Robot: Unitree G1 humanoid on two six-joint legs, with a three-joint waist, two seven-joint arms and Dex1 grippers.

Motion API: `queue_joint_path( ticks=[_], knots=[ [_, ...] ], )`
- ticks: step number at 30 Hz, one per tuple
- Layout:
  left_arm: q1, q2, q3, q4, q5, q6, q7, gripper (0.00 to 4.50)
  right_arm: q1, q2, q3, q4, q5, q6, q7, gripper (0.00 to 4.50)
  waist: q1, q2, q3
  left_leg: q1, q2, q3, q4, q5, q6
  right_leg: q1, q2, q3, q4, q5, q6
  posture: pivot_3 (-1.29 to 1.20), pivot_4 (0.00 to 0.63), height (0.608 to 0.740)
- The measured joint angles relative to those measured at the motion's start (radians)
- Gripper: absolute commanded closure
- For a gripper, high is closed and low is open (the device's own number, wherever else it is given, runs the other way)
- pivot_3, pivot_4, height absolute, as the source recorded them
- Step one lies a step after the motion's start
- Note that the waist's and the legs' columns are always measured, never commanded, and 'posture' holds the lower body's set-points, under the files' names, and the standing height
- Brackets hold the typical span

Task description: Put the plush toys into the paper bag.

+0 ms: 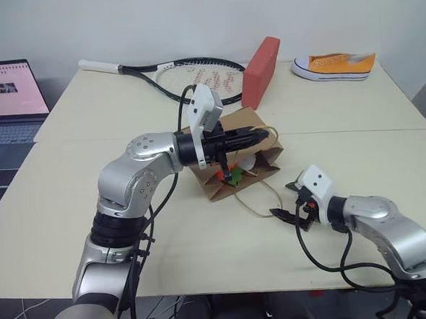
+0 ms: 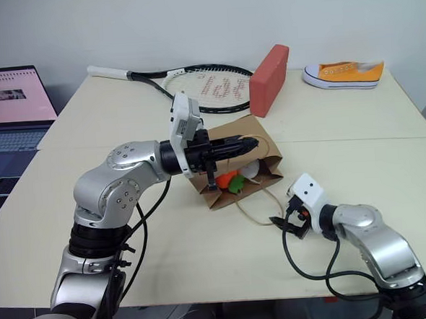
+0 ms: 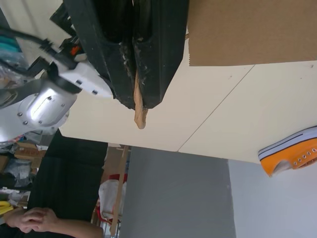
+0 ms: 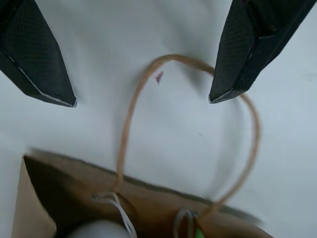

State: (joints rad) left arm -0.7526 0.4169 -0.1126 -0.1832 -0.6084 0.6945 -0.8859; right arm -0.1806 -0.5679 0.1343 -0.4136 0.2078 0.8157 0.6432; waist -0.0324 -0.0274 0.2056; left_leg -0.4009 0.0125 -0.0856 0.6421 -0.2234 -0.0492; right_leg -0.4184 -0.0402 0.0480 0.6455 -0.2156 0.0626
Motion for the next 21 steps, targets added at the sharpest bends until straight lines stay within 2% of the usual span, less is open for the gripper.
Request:
queue_joint_path(
  ticks=[9,11,15,21],
  knots=[
    [0.005,0.012,0.0,-0.007,0.0,-0.001,0.001,4.5,-0.037,0.046,0.033,0.038,-0.015,-0.023,-0.016,3.9,-0.001,0.0,0.0,0.0,0.0,0.0,0.0,0.0,0.0,0.0,0.0,0.0,0.0,0.001,0.001,0.0,0.15,0.74],
    [0.005,0.015,0.0,-0.007,0.001,-0.004,0.001,4.5,-0.048,0.057,0.037,0.049,-0.015,-0.023,-0.016,4.48,-0.001,0.0,0.0,0.0,0.0,0.0,0.0,0.0,0.0,0.0,0.0,0.0,0.0,0.001,0.001,0.0,0.15,0.74],
    [0.005,0.034,0.001,-0.007,0.006,-0.008,-0.003,4.5,-0.066,0.085,0.018,0.064,0.016,-0.003,-0.022,4.48,-0.001,0.0,0.0,0.0,0.0,0.0,0.0,0.0,0.0,0.0,0.0,0.0,0.0,0.001,0.002,0.0,0.15,0.74],
    [-0.044,0.116,0.024,0.044,0.046,-0.058,-0.044,4.5,-0.129,0.118,-0.166,0.0,0.209,0.171,-0.02,4.48,0.0,0.0,0.0,-0.001,0.0,-0.001,0.0,0.0,0.0,0.0,0.0,0.0,0.0,0.001,0.001,0.0,0.15,0.74]
  ],
)
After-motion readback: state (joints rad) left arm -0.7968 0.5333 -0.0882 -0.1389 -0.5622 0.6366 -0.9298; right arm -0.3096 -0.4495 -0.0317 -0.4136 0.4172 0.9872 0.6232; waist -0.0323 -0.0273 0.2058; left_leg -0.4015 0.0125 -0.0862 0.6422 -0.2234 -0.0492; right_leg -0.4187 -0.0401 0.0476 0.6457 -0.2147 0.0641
